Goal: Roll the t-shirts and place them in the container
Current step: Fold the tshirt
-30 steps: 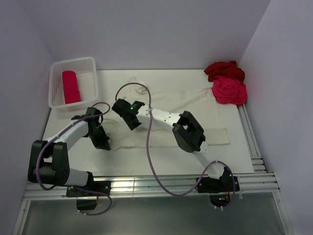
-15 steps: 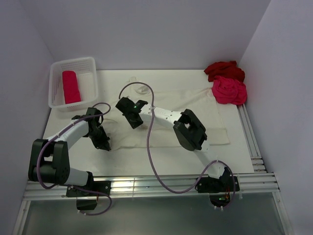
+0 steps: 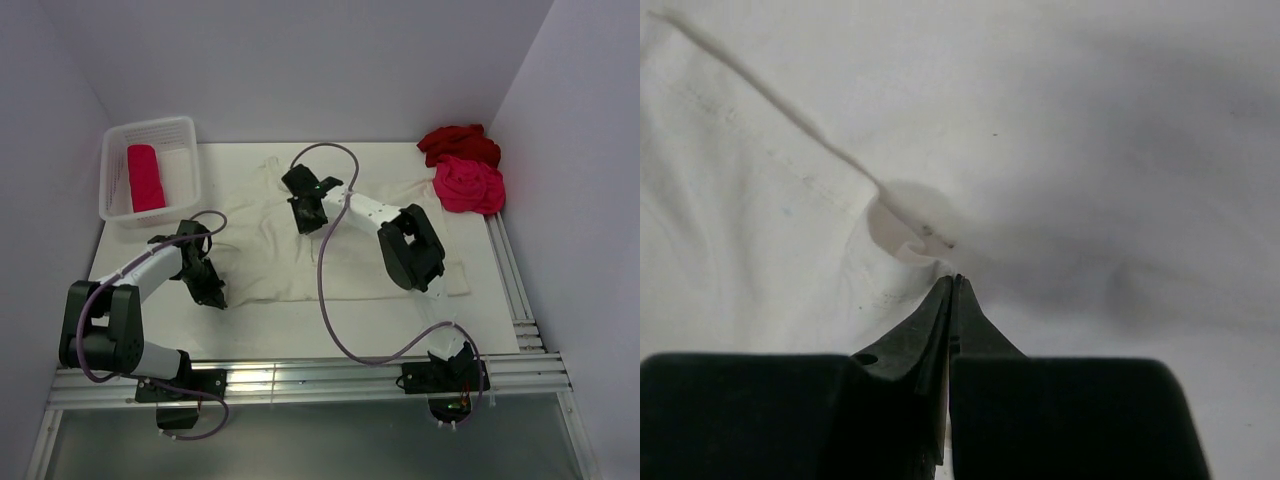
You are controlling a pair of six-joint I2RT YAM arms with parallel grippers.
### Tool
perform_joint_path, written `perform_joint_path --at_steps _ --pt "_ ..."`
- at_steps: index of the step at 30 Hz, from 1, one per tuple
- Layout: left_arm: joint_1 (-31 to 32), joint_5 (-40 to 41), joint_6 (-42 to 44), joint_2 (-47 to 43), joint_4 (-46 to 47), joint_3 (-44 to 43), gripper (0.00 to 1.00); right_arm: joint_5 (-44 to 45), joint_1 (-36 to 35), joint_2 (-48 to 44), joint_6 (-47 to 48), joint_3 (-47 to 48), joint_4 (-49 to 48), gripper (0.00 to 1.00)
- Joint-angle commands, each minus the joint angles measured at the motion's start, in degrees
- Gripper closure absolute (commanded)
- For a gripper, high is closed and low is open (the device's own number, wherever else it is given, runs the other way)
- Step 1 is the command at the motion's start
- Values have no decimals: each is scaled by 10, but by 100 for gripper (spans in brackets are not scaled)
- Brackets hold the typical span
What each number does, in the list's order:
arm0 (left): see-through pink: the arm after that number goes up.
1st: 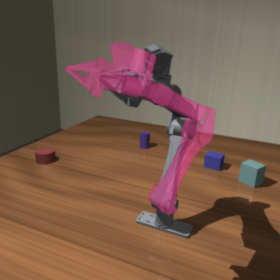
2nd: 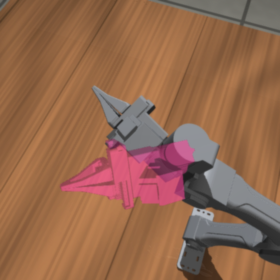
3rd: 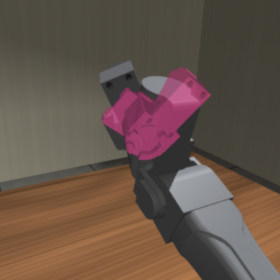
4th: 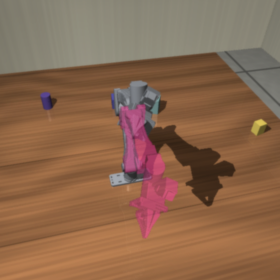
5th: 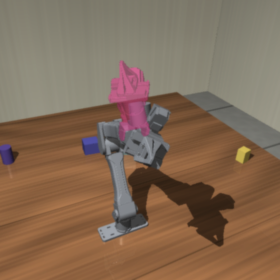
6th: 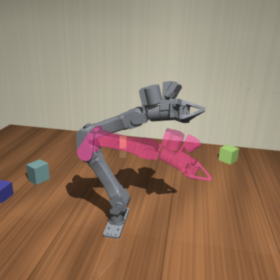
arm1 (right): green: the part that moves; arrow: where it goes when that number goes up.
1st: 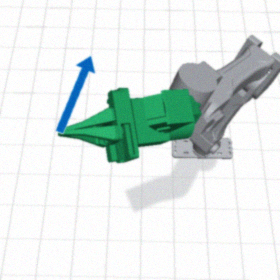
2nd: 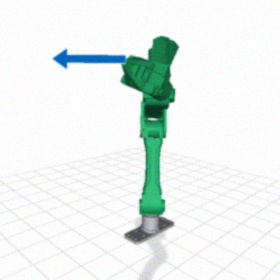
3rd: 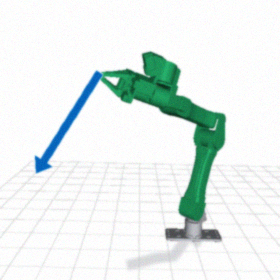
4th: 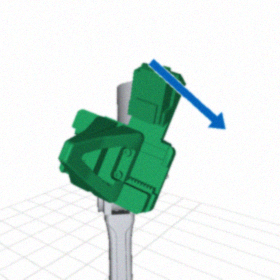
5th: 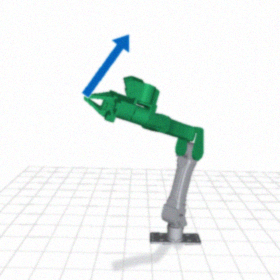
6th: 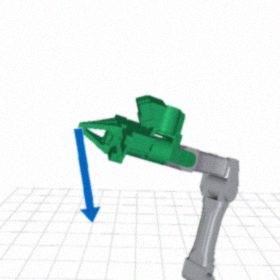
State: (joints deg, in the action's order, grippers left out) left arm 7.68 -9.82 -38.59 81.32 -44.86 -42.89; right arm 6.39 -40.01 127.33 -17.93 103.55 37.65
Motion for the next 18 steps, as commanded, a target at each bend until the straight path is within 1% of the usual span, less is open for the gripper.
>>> perform_joint_path --at_steps 1,4,10,18 --pt "-1 -4 4 4 -7 -11 100 -31 22 -26 -15 11 -25 100" --pt "-1 -5 6 7 -7 -11 100 -35 37 -19 -17 14 -22 100" --pt "-1 -5 10 16 -8 -18 100 -44 57 -30 -22 -10 -28 100" --pt "-4 -6 16 24 -8 -27 100 -61 61 -54 -44 -50 -28 100"
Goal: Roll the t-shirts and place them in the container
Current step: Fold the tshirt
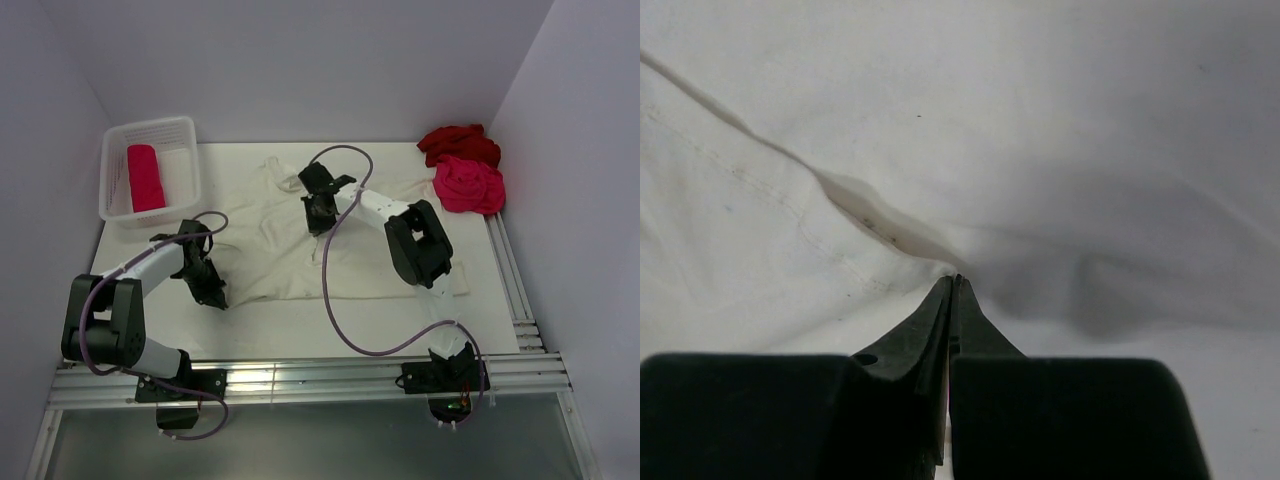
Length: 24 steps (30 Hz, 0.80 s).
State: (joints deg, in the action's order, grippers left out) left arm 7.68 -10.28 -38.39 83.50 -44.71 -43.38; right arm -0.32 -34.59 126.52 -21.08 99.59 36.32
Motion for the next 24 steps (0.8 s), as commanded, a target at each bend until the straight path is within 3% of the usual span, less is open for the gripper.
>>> perform_joint_path --at_steps 1,4,7,8,14,24 --pt "-5 1 17 3 -10 -26 100 6 7 -49 -14 -18 -14 100" --pt "-11 10 28 5 -17 -39 100 8 7 -50 -25 -20 -8 93" --pt "-22 20 41 8 -24 -56 100 22 7 -51 -33 -9 4 63" --pt "-28 25 44 10 -26 -59 100 21 8 -53 -35 -8 7 47" --pt "-41 22 55 12 -29 -66 100 -25 63 -167 -93 -111 -26 44" --pt "-45 -7 65 -7 -43 -47 100 -26 267 -493 -222 -501 -9 46"
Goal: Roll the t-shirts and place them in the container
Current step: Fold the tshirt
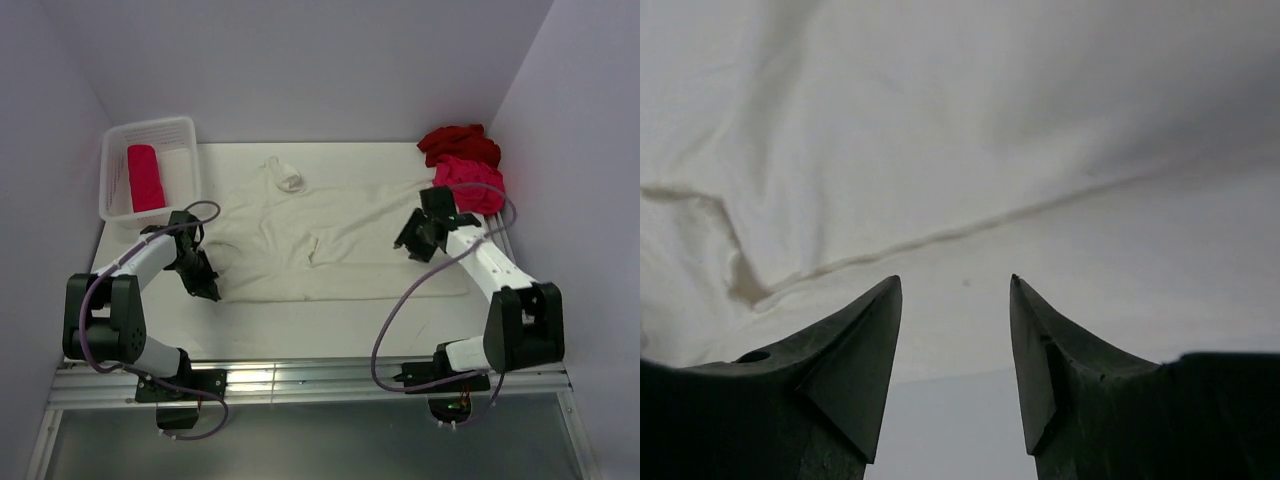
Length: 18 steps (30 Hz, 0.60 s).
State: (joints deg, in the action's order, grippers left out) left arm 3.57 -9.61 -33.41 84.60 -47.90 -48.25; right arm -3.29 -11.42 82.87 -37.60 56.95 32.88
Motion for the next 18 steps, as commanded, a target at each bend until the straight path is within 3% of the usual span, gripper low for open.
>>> perform_joint_path --at_steps 1,6,12,18 --pt "-4 -20 10 -21 -10 7 100 -1 53 -77 -64 -93 34 45" --pt "-4 -18 5 -34 -10 17 100 49 115 -165 -99 -156 55 30" --pt "-6 -3 12 -36 -21 12 100 56 247 -185 -108 -190 69 34" --pt "-12 3 3 -24 -26 22 100 92 331 -225 -114 -224 90 38"
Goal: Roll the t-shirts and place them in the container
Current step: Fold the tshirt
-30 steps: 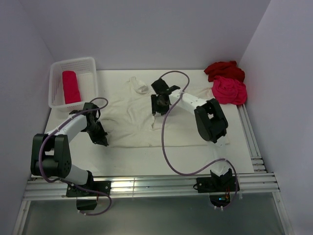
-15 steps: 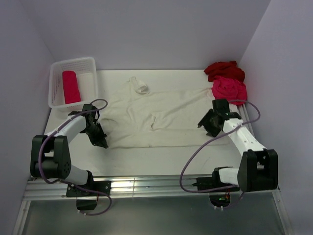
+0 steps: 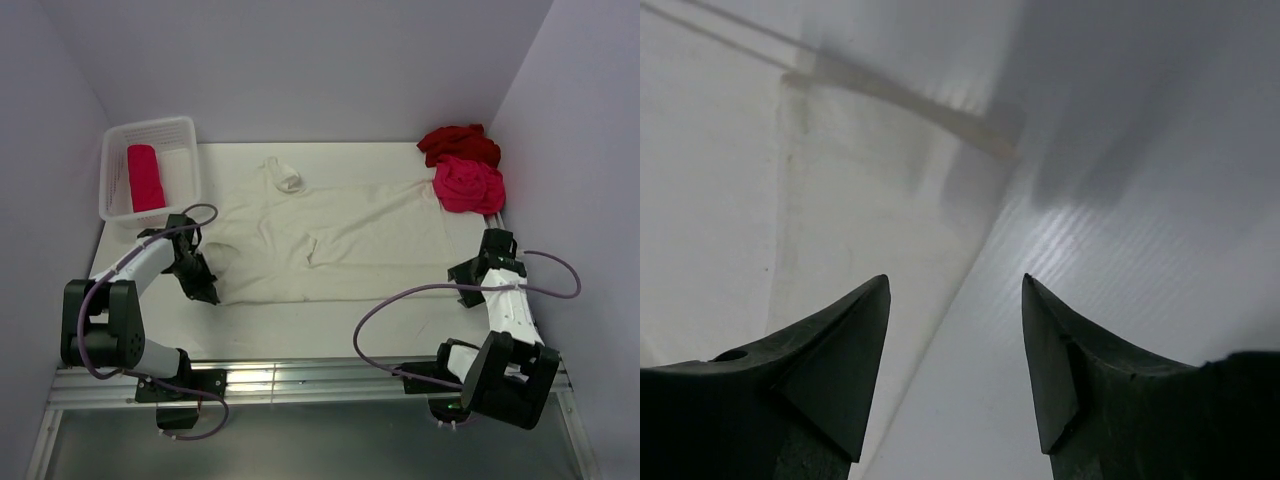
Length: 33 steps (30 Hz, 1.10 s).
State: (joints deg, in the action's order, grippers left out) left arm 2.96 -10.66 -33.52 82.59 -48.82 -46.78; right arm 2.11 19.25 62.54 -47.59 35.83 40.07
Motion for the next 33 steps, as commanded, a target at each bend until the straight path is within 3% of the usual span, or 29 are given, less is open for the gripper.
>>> perform_joint_path --at_steps 1,17,20,22,24,33 --pt "-11 13 3 -1 -16 7 100 33 37 -27 -14 -19 10 39" --pt "-46 -15 9 -8 -4 17 100 19 54 69 -53 -68 -100 49" --pt "-46 -19 8 -6 -6 21 100 31 54 89 -54 -60 -92 67" --pt "-49 -39 5 2 -7 28 100 45 54 87 -54 -59 -70 92" --pt "-52 -59 -6 0 4 49 100 49 54 81 -51 -56 -51 100" --pt "-72 -49 -9 -44 -31 52 100 61 54 33 -79 -48 64 100"
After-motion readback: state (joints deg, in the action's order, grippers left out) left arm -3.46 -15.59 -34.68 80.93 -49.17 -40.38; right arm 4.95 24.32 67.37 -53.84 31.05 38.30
